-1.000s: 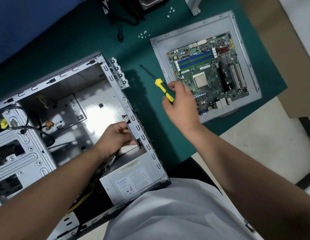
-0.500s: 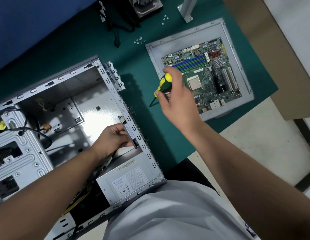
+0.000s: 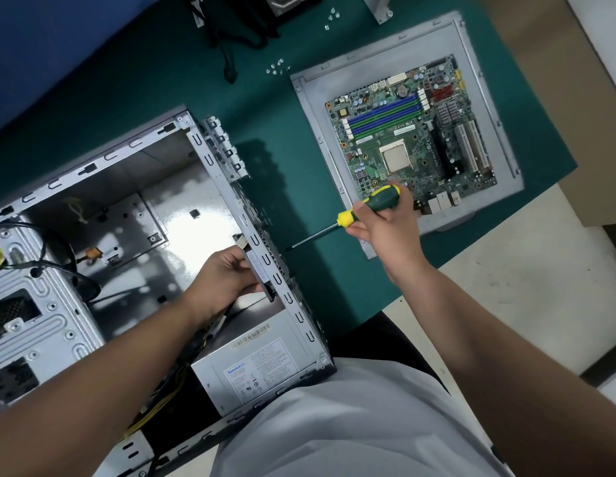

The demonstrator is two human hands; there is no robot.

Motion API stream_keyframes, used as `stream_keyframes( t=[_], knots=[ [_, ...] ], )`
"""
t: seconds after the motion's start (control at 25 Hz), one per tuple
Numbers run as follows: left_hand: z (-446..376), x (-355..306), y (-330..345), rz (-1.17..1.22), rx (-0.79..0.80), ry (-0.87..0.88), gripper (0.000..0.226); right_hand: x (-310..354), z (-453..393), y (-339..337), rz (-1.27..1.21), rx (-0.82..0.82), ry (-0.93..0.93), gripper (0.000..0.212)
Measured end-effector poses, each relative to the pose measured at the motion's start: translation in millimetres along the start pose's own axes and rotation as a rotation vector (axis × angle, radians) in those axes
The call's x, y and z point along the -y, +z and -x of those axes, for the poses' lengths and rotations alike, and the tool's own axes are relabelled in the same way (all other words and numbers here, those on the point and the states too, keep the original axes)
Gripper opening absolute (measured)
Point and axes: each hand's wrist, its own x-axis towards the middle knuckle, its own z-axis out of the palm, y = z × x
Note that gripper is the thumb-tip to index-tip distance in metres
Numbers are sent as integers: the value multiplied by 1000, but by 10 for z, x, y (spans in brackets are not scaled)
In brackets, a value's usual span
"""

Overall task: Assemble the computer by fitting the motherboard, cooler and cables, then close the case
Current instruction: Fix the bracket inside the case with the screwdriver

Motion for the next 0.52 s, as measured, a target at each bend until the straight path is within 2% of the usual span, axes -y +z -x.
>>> stream_keyframes(
  t=[0.52],
  knots=[
    [27,-60,43,-29,-35,-16,8,-145,-1,16,-98,2,26,70]
  ],
)
